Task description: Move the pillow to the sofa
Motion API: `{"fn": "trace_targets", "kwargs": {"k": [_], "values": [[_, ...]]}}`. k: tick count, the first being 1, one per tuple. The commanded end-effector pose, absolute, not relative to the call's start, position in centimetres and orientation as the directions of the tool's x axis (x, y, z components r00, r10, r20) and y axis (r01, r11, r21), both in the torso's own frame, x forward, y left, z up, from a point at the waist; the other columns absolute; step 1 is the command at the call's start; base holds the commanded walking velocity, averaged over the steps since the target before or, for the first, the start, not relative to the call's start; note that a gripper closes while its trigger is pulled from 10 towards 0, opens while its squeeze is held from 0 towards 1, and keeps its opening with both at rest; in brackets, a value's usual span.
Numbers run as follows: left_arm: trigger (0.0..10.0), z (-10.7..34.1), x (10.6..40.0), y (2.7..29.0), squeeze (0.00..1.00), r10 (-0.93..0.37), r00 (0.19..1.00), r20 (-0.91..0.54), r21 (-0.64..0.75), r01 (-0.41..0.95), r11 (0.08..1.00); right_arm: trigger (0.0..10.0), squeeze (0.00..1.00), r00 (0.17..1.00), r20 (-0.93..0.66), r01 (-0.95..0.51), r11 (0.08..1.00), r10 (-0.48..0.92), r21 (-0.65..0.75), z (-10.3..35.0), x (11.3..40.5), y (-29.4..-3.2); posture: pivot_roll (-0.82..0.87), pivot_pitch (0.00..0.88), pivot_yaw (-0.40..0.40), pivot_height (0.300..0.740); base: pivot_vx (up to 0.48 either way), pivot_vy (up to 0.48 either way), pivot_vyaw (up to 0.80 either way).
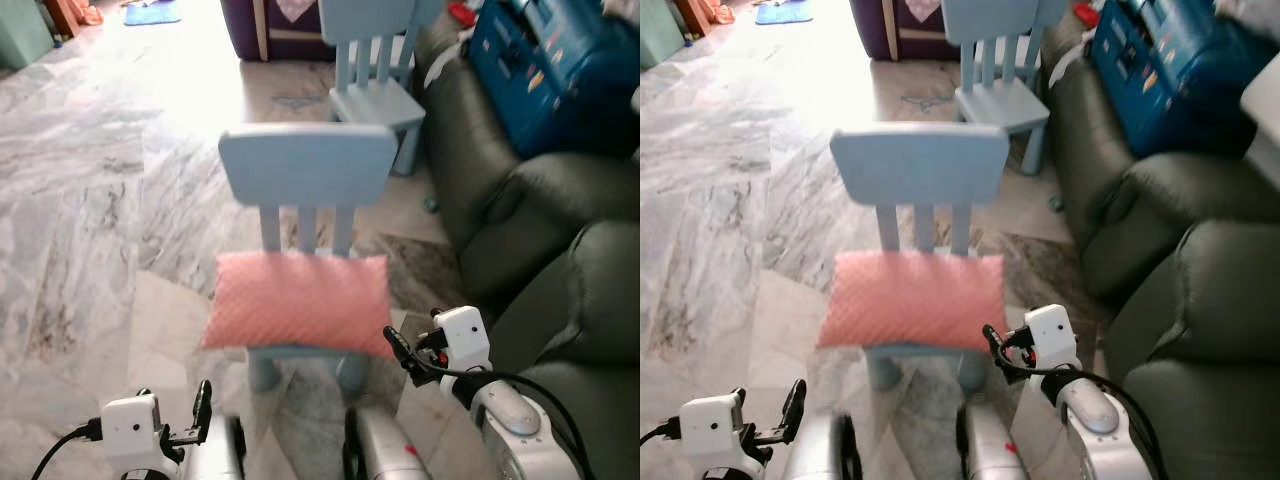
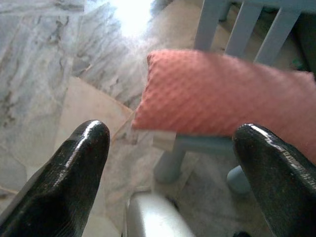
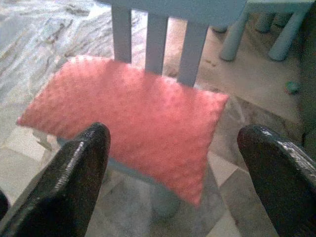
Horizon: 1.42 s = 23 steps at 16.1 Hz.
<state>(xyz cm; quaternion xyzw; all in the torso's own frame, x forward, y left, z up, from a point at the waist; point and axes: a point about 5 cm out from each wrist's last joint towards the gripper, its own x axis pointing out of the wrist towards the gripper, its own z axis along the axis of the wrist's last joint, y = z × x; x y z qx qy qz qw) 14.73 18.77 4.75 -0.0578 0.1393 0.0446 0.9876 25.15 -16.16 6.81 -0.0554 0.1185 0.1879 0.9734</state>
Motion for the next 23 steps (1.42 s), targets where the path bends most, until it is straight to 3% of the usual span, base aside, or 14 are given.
{"fn": "trace_targets", "kwargs": {"k": [1, 12, 23], "values": [[10.0, 4.17, 14.15, 18.94, 0.00, 0.080, 0.946, -0.313, -0.085, -0.112, 0.990, 10.0, 0.00, 0.897, -0.263, -0.385, 0.921, 0.356, -0.064, 6.68, 24.84, -16.25, -0.13, 0.239, -0.016, 0.563, 0.000, 0.000, 0.00], [10.0, 3.87, 14.06, 18.92, 0.00, 0.080, 0.945, -0.316, -0.086, -0.112, 0.990, 10.0, 0.00, 0.893, -0.272, -0.389, 0.919, 0.359, -0.066, 6.53, 24.85, -16.33, -0.13, 0.244, -0.016, 0.549, 0.000, 0.000, 0.00], [10.0, 3.72, 14.10, 19.03, 0.00, 0.087, 0.944, -0.318, -0.075, -0.116, 0.990, 10.0, 0.00, 0.887, -0.279, -0.401, 0.914, 0.368, -0.067, 6.32, 24.87, -16.14, -0.12, 0.243, -0.018, 0.415, 0.000, 0.000, 0.00]]}}
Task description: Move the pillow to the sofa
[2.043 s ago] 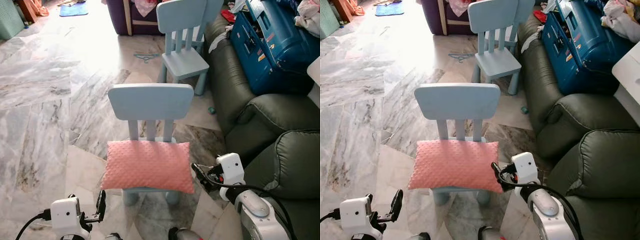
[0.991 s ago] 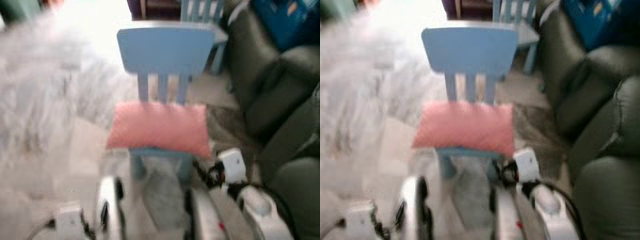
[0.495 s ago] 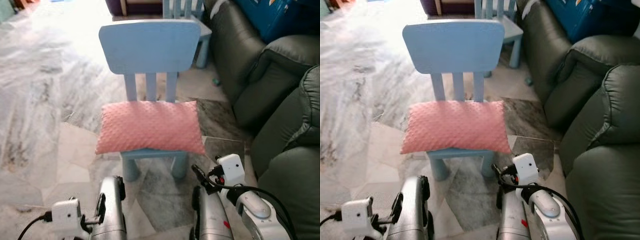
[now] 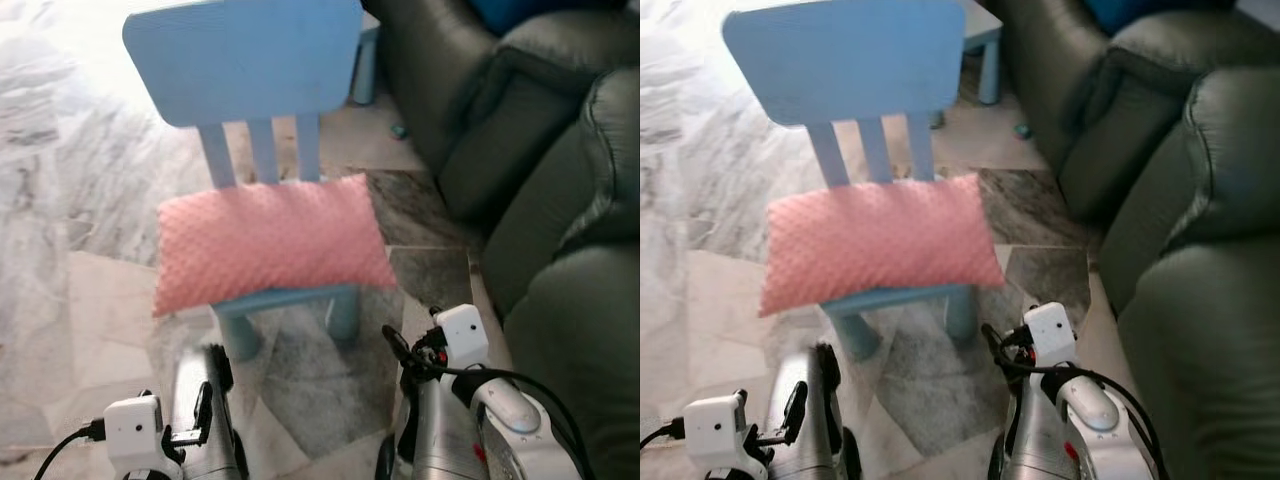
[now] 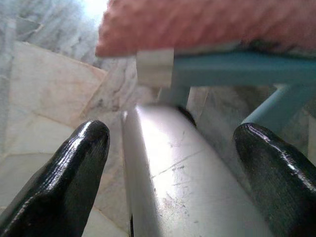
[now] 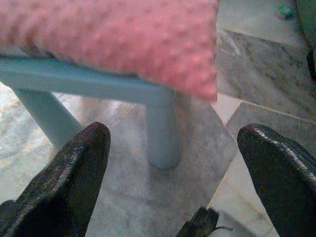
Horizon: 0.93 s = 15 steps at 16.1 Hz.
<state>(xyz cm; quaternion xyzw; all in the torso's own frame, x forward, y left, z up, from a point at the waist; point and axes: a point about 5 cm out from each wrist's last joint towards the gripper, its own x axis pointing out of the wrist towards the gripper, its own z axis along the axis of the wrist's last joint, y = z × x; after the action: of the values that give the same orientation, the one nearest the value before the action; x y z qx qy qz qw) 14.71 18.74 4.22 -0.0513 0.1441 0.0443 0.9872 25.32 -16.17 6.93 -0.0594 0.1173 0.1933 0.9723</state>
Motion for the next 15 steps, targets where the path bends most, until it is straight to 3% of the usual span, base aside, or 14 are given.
{"fn": "trace_targets", "kwargs": {"k": [1, 5, 8, 15], "values": [[10.0, 3.7, 14.1, 19.0, 0.00, 0.088, 0.944, -0.318, -0.073, -0.117, 0.991, 10.0, 0.00, 0.886, -0.278, -0.402, 0.913, 0.370, -0.068, 6.3, 24.9, -16.1, -0.12, 0.243, -0.018, 0.405, 0.000, 0.000, 0.00], [10.0, 3.9, 14.4, 20.4, 0.00, 0.177, 0.935, -0.308, -0.009, -0.189, 0.982, 10.0, 0.00, 0.888, -0.274, -0.402, 0.913, 0.370, -0.068, 6.4, 25.1, -16.1, -0.12, 0.241, -0.018, 0.401, 0.000, 0.000, 0.00], [10.0, 4.8, 15.8, 22.1, 0.00, 0.264, 0.932, -0.249, 0.025, -0.266, 0.964, 10.0, 0.00, 0.901, -0.228, -0.396, 0.914, 0.368, -0.089, 7.3, 26.9, -16.3, -0.11, 0.241, -0.019, 0.401, 0.000, 0.000, 0.00], [10.0, 8.6, 21.0, 27.7, 0.00, 0.462, 0.885, -0.061, 0.097, -0.456, 0.885, 10.0, 0.00, 0.888, 0.001, -0.457, 0.883, 0.460, -0.108, 14.6, 34.5, -14.0, -0.11, 0.279, -0.002, 0.401, 0.000, 0.000, 0.00]]}}
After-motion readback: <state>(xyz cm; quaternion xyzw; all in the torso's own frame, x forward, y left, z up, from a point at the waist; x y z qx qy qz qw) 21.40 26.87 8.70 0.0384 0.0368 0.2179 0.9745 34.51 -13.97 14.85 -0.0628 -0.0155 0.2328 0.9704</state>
